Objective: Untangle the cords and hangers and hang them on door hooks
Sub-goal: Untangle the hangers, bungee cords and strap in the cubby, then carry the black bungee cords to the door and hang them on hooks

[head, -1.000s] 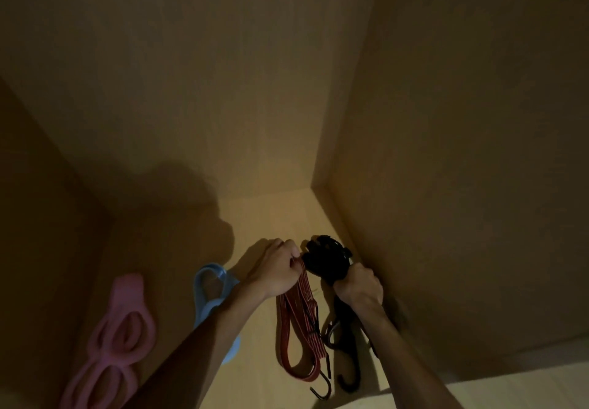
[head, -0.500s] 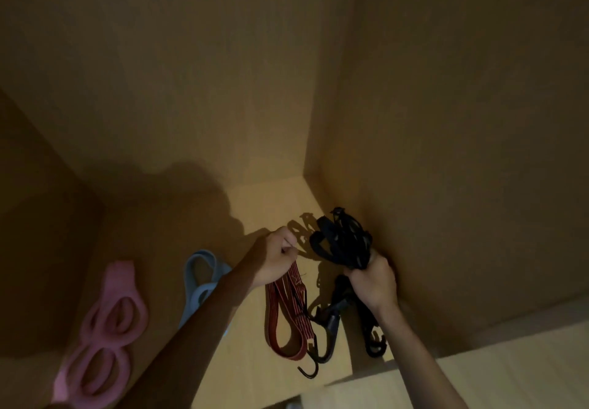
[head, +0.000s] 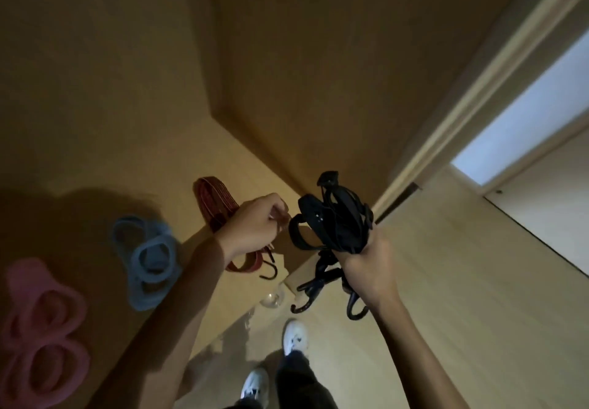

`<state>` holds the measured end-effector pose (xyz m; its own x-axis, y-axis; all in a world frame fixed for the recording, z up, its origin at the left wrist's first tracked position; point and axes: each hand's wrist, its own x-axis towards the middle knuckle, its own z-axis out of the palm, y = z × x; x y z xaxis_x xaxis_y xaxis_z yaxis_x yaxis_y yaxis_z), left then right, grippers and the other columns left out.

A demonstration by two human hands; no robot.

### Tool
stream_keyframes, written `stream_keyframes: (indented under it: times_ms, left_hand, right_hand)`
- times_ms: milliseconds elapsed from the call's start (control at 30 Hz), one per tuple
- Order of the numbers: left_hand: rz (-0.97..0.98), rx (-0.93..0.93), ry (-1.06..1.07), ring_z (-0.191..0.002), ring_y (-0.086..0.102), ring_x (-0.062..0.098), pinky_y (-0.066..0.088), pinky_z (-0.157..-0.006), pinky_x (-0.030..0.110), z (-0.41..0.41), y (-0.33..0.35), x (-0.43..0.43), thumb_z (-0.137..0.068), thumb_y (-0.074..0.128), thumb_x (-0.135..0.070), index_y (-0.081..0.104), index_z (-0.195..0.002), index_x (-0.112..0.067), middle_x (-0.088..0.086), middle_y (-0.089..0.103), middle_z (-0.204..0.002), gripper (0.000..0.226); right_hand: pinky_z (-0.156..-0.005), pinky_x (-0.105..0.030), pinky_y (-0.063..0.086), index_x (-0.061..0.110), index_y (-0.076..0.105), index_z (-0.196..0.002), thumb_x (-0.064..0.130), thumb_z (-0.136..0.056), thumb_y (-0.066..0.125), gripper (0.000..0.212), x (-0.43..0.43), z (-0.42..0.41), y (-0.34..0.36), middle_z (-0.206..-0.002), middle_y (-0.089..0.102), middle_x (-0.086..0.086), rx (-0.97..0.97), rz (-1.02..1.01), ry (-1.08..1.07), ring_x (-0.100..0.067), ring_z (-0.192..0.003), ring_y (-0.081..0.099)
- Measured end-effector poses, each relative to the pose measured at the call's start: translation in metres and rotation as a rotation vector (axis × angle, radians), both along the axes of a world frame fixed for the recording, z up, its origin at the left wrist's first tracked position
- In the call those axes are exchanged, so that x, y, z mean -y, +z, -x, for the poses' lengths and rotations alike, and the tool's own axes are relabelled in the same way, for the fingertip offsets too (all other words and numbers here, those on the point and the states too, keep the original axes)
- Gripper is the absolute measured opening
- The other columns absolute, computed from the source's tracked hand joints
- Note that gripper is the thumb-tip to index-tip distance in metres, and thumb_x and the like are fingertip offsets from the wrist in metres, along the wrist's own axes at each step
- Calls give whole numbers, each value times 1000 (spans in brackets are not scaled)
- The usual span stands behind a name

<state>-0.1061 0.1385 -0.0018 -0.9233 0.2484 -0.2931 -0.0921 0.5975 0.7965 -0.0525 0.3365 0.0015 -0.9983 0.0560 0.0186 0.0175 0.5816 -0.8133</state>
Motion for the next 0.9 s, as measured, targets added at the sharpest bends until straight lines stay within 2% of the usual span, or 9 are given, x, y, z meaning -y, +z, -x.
stream_keyframes:
  times_ms: [100,167,200,300,367,500,600,767,900]
  left_hand:
    - [0,1,-93,-87,62,15,54,-75,35,-18,15,-37,-91,50,-20,57,-97,-21,-4,64,-99,9]
    - [37,5,-190,-82,61,12,53,-71,35,-33,16,-60,-91,48,-27,57,-98,-26,-8,64,-100,11]
    - [58,9,-242,-85,61,12,53,-75,36,-38,14,-74,-90,47,-30,56,-99,-28,-9,63,-99,13]
    - [131,14,-392,-92,61,17,52,-86,39,-55,-2,-118,-88,46,-37,53,-96,-30,-9,58,-97,13]
    - [174,23,-499,-99,58,22,49,-88,37,-67,-16,-152,-90,46,-29,53,-98,-21,-1,56,-102,14]
    - [235,50,-648,-104,52,16,44,-89,31,-98,-37,-227,-93,46,-27,51,-112,-15,1,51,-115,23]
    - [240,111,-733,-105,48,12,41,-89,26,-121,-44,-289,-95,45,-26,48,-120,-15,2,47,-119,28]
    - [299,121,-792,-107,50,16,38,-88,26,-149,-55,-382,-94,46,-26,48,-123,-14,5,50,-122,32]
    - [357,151,-822,-104,52,23,39,-82,29,-165,-68,-433,-92,45,-25,48,-121,-13,10,53,-121,32]
  right_hand:
    - [-45,-17,37,29,55,-78,19,-80,67,16,-36,-38,1,-53,60,16,61,3,-132,-6,-50,56]
    - [-46,-13,39,23,58,-82,15,-77,68,13,-56,-68,0,-58,62,12,92,1,-234,-5,-56,61]
    - [-47,-13,42,18,60,-83,13,-76,66,11,-69,-80,-4,-62,64,9,112,12,-301,-3,-59,63]
    - [-52,-35,55,13,60,-86,5,-76,63,13,-109,-115,-22,-68,70,-3,195,79,-493,-16,-60,68]
    - [-55,-41,56,14,61,-89,5,-75,64,17,-133,-141,-34,-72,70,-3,214,99,-613,-21,-65,69]
    - [-51,-26,45,11,61,-87,1,-74,63,17,-181,-190,-53,-72,67,-3,266,162,-834,-21,-68,66]
    - [-45,-14,37,16,56,-79,0,-75,62,17,-221,-223,-61,-64,61,4,299,195,-913,-11,-59,60]
    - [-49,-20,36,16,56,-84,4,-76,63,16,-299,-267,-80,-66,59,8,348,179,-1018,-12,-62,57]
    - [-48,-17,35,19,56,-88,4,-77,62,19,-348,-291,-87,-67,59,10,357,193,-1068,-4,-62,57]
